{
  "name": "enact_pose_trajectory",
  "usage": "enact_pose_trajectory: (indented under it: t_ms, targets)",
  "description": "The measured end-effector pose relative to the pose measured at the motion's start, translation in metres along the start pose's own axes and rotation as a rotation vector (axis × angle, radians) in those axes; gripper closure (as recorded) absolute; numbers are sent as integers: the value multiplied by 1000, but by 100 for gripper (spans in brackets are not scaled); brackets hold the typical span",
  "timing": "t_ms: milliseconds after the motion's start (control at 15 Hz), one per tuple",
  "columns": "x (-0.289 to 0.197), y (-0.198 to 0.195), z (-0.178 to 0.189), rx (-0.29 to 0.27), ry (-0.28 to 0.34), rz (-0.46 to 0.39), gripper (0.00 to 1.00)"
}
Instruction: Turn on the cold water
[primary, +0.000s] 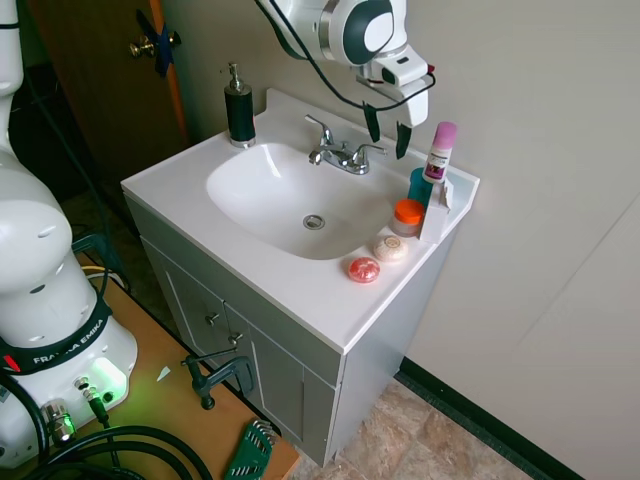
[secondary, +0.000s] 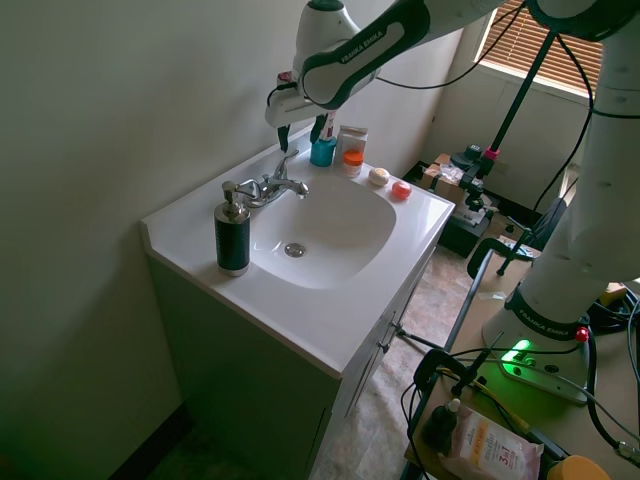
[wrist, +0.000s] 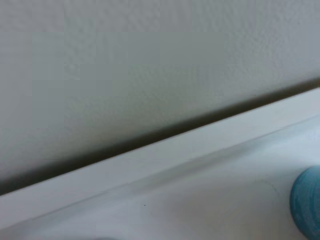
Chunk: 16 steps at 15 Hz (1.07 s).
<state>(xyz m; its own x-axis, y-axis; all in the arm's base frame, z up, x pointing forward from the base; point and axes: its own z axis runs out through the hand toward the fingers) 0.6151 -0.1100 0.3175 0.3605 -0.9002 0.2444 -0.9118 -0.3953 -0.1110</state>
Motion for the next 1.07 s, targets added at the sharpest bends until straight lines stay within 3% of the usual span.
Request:
enact_pose_trajectory:
  t_ms: [467, 1067]
  targets:
    - [6, 20, 29, -33, 1, 15, 0]
    - [-41, 60, -8, -23, -93, -33, 0]
